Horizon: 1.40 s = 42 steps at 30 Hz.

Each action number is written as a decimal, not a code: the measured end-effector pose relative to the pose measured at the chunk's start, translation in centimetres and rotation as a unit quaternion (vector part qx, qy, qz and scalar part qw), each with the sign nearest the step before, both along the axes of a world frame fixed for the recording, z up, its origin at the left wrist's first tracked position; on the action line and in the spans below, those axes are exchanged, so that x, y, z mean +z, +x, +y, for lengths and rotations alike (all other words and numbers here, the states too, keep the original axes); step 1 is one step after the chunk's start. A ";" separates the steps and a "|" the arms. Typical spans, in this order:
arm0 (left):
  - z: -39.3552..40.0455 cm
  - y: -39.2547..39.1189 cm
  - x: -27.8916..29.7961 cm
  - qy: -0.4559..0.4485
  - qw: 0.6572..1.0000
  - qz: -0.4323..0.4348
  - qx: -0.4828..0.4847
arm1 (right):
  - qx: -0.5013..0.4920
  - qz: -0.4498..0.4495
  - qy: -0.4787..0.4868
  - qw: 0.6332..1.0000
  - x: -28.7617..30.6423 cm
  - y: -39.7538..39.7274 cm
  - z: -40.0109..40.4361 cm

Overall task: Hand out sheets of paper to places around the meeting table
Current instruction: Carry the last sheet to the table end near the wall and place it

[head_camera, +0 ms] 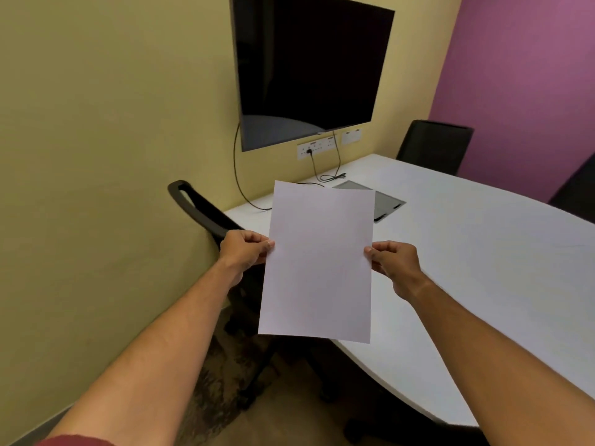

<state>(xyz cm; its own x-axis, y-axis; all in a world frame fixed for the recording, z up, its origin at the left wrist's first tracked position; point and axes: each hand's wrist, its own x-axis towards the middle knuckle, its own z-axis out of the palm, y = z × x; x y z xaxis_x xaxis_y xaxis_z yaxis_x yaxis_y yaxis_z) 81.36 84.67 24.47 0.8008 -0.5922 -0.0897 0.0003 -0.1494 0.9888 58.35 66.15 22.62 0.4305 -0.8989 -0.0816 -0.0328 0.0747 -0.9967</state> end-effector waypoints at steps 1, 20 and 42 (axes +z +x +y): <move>-1.5 0.7 0.1 -0.001 1.000 0.000 -0.007 | -0.006 0.000 -0.003 1.000 0.0 0.5 -1.2; -25.9 15.4 0.1 0.024 0.996 0.025 -0.086 | -0.060 -0.015 0.012 0.998 0.4 11.9 -21.4; -42.4 35.5 -12.5 0.207 0.964 -0.008 -0.163 | -0.165 0.021 0.233 0.958 -15.5 29.7 -28.7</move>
<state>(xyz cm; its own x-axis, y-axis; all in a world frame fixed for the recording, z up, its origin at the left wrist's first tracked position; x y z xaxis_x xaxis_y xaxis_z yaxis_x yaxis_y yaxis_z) 116.82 42.26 11.93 0.5810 -0.7290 -0.3621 -0.1290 -0.5217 0.8433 88.06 37.41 7.15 0.1159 -0.8478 -0.5175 0.0306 0.5238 -0.8513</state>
